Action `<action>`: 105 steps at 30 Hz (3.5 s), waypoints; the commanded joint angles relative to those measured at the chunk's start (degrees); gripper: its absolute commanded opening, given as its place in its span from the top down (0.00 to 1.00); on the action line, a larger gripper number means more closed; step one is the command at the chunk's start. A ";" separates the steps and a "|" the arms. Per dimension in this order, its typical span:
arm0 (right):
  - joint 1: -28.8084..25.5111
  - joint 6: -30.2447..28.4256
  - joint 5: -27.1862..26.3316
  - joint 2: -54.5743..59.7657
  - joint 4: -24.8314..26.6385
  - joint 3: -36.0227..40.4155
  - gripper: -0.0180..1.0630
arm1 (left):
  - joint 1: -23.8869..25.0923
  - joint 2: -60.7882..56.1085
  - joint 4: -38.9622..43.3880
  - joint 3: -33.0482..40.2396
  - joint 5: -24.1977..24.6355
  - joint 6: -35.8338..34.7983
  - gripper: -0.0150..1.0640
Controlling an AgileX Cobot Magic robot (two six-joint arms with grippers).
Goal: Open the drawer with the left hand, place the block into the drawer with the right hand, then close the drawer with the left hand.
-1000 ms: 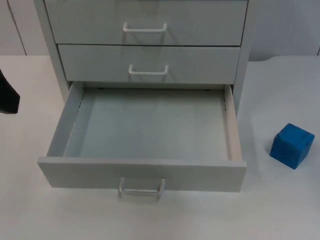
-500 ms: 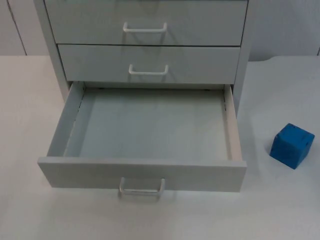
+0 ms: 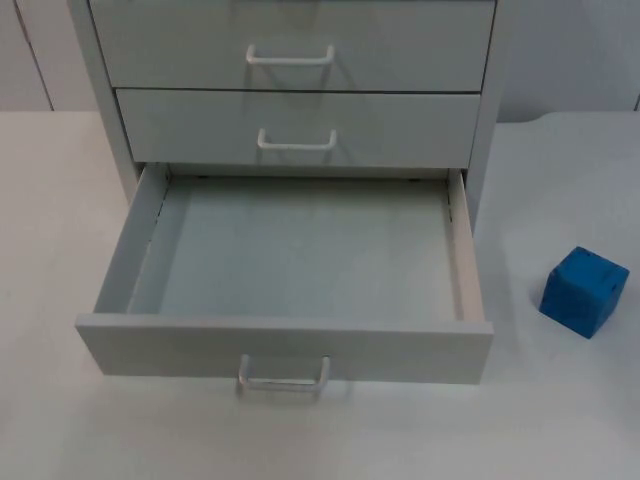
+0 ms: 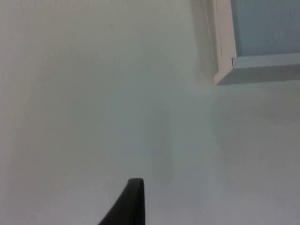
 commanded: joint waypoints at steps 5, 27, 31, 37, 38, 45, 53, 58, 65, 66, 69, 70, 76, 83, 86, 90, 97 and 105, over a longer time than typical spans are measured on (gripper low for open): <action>-0.16 -4.83 1.96 12.36 2.05 -5.19 0.01 | 0.15 -0.22 0.68 0.22 -0.13 -0.50 0.01; 14.55 -10.27 -6.18 44.75 -9.67 -25.70 0.08 | 0.15 -0.22 1.69 0.22 -0.37 -0.50 0.01; 14.55 -12.24 -11.43 48.51 -9.38 -25.70 0.09 | 0.15 -0.22 1.69 0.22 -0.37 -0.50 0.01; 14.55 -12.24 -15.36 51.88 -9.13 -25.70 0.09 | 0.15 -0.22 1.68 0.22 -0.84 -0.50 0.01; 14.55 -12.24 -15.78 52.86 -9.13 -25.70 0.09 | 0.15 -0.22 1.68 0.22 -0.91 -0.50 0.01; 14.55 -12.24 -17.31 56.38 -8.33 -25.70 0.11 | 0.15 -0.22 1.68 0.22 -1.53 -0.50 0.01; 14.55 -12.24 -17.44 56.81 -8.44 -25.70 0.60 | 0.15 -0.22 1.68 0.22 -1.53 -0.50 0.01; 14.55 -12.24 -16.27 53.70 -8.44 -25.70 0.98 | 0.15 -0.22 1.68 0.22 -1.53 -0.50 0.01; 14.55 -11.84 -7.08 43.66 -8.44 -25.70 0.98 | 0.15 -0.22 1.42 0.22 -1.51 -0.50 0.01; 14.55 -10.78 -5.70 41.24 -8.44 -25.70 0.98 | 0.15 -0.22 1.44 0.22 -1.62 -0.50 0.01; 14.55 -5.55 -4.78 34.30 -8.44 -25.09 0.98 | 0.15 -0.22 1.34 0.22 -1.69 -0.50 0.01; 14.55 -5.55 -4.78 34.30 -8.44 -25.09 0.98 | 0.15 -0.22 1.34 0.22 -1.69 -0.50 0.01; 14.55 1.42 -4.78 24.78 -8.44 -22.58 0.98 | 0.15 -0.22 1.21 0.22 -1.94 -0.50 0.01; 15.10 6.30 -4.69 21.95 -8.46 -21.46 0.98 | 0.15 -0.22 1.21 0.22 -1.94 -0.50 0.01; 19.06 8.48 -5.44 21.95 -9.27 -21.46 0.98 | 0.15 -0.22 1.21 0.22 -1.94 -0.50 0.01; 25.69 16.99 -8.16 21.95 -15.75 -21.46 0.98 | 0.15 -0.22 1.21 0.22 -1.94 -0.50 0.01; 38.09 39.75 -11.57 24.88 -33.60 -21.57 0.98 | 0.15 -0.22 1.21 0.22 -1.94 -0.50 0.01; 45.89 52.38 -19.66 33.76 -40.08 -21.57 0.98 | 0.15 -0.22 1.21 0.22 -1.94 -0.50 0.01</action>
